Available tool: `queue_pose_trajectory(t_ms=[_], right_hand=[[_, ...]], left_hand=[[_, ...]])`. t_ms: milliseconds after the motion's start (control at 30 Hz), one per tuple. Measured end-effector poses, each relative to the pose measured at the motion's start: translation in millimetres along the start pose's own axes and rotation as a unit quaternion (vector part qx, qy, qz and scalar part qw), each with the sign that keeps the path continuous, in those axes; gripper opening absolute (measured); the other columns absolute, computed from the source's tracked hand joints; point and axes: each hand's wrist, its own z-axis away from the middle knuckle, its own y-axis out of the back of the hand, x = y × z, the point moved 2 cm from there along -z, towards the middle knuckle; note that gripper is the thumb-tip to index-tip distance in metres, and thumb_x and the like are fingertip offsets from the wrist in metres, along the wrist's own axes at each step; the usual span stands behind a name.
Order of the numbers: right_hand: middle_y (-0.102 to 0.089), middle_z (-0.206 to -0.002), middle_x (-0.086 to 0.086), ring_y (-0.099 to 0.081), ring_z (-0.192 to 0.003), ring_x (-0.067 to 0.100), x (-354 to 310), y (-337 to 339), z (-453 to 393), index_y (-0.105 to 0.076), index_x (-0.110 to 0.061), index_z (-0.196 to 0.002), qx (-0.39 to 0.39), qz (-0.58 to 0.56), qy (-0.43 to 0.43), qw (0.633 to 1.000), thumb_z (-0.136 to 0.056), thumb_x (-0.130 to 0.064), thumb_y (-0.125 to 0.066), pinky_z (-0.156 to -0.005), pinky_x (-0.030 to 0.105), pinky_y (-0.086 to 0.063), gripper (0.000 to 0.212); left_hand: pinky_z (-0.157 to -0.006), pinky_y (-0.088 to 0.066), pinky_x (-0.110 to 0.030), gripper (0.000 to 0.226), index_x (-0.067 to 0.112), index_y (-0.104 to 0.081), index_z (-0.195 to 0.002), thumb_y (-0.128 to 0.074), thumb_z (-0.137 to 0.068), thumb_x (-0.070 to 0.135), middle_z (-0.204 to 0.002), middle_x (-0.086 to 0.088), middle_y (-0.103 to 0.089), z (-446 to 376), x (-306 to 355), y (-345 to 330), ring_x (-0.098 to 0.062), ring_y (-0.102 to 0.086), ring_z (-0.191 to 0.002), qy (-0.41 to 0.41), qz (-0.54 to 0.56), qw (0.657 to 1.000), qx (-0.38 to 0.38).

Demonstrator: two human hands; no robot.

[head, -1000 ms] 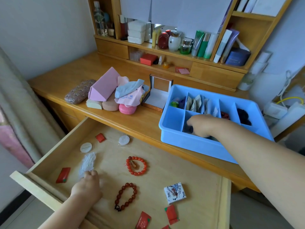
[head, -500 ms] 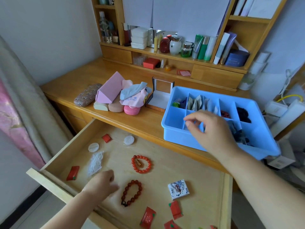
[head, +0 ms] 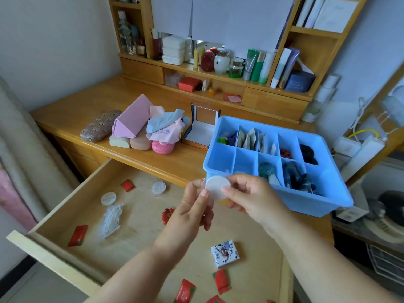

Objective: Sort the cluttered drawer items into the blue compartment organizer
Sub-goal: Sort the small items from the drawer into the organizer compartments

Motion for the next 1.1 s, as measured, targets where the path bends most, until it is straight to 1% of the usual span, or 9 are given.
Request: queue_pose_trajectory(t_ms=[133,233,367,500,667,800,933,1033,1100], right_hand=[[-0.064,-0.084,-0.012,-0.059,-0.077,0.011,-21.0,68.7,-31.5,-0.065,-0.030,-0.104,0.186,0.280,0.047,0.940,-0.090,-0.021,-0.059,-0.068,0.028,-0.046,0.018],[-0.068,-0.100,0.002,-0.060,-0.094,0.023,-23.9,77.2,-64.6,-0.067,-0.016,-0.104,0.032,0.424,-0.038,0.904,-0.092,-0.017,-0.053,-0.082,0.037,-0.049,0.018],[-0.069,-0.100,-0.004,-0.061,-0.093,0.015,-27.8,60.4,-95.0,-0.070,-0.025,-0.101,-0.112,0.471,-0.073,0.872,-0.090,-0.012,-0.052,-0.079,0.032,-0.048,0.025],[-0.066,-0.106,-0.012,-0.060,-0.099,0.011,-22.3,67.8,-111.8,-0.069,-0.025,-0.103,-0.146,0.482,-0.088,0.859,-0.088,-0.014,-0.058,-0.087,0.029,-0.048,0.021],[-0.061,-0.091,-0.023,-0.054,-0.081,-0.009,0.6,74.3,-111.3,-0.068,-0.031,-0.106,-0.167,0.449,-0.102,0.872,-0.088,-0.027,-0.065,-0.066,0.012,-0.040,0.019],[-0.051,-0.097,-0.016,-0.050,-0.087,0.009,13.2,65.5,-108.0,-0.061,-0.041,-0.113,-0.115,0.564,-0.036,0.817,-0.084,-0.038,-0.065,-0.064,0.025,-0.036,0.029],[-0.050,-0.087,-0.015,-0.050,-0.084,0.011,18.7,57.6,-105.7,-0.059,-0.041,-0.104,-0.067,0.591,-0.028,0.803,-0.081,-0.043,-0.065,-0.053,0.025,-0.025,0.023],[-0.053,-0.098,-0.015,-0.053,-0.093,0.013,19.6,58.6,-104.2,-0.059,-0.039,-0.109,-0.039,0.576,-0.026,0.816,-0.082,-0.039,-0.066,-0.060,0.026,-0.030,0.027],[-0.057,-0.103,-0.012,-0.052,-0.090,0.010,17.7,60.2,-92.0,-0.062,-0.033,-0.111,0.062,0.507,0.012,0.860,-0.084,-0.034,-0.066,-0.067,0.027,-0.033,0.027]], left_hand=[[-0.055,-0.040,-0.018,0.011,0.017,-0.051,-0.108,-0.044,-0.099,0.016,-0.074,-0.001,-0.050,-0.9,-20.7,25.7,-0.014,-0.045,-0.056,0.005,-0.089,0.995,0.048],[-0.054,-0.041,-0.021,0.011,0.021,-0.055,-0.105,-0.047,-0.098,0.015,-0.071,-0.003,-0.055,2.2,-46.5,64.6,-0.013,-0.046,-0.054,0.070,-0.147,0.979,0.123],[-0.053,-0.044,-0.020,0.012,0.026,-0.055,-0.105,-0.052,-0.095,0.020,-0.075,0.002,-0.058,-6.8,-71.4,127.4,-0.009,-0.051,-0.056,0.120,-0.266,0.937,0.192],[-0.055,-0.045,-0.026,0.013,0.025,-0.054,-0.105,-0.055,-0.092,0.021,-0.085,0.004,-0.056,-41.2,-78.3,169.4,-0.014,-0.055,-0.068,0.125,-0.381,0.890,0.217],[-0.066,-0.044,-0.028,0.040,0.017,-0.050,-0.127,-0.059,-0.090,0.029,-0.119,-0.004,-0.054,-100.5,-88.9,184.2,-0.019,-0.059,-0.088,0.122,-0.562,0.804,0.149],[-0.086,-0.049,-0.036,0.052,0.016,-0.045,-0.135,-0.059,-0.089,0.038,-0.129,-0.009,-0.051,-128.8,-108.4,188.2,-0.029,-0.054,-0.111,0.160,-0.677,0.717,0.054],[-0.094,-0.046,-0.036,0.055,0.010,-0.053,-0.129,-0.069,-0.083,0.035,-0.124,-0.011,-0.060,-144.0,-119.0,191.6,-0.029,-0.057,-0.111,0.202,-0.601,0.770,0.074],[-0.082,-0.051,-0.035,0.037,0.011,-0.061,-0.112,-0.069,-0.082,0.032,-0.106,-0.012,-0.068,-137.8,-115.1,189.1,-0.027,-0.065,-0.095,0.232,-0.563,0.789,0.078],[-0.068,-0.055,-0.031,0.015,0.015,-0.060,-0.097,-0.061,-0.088,0.028,-0.084,-0.009,-0.070,-122.4,-107.0,184.4,-0.024,-0.069,-0.074,0.247,-0.529,0.807,0.086]])
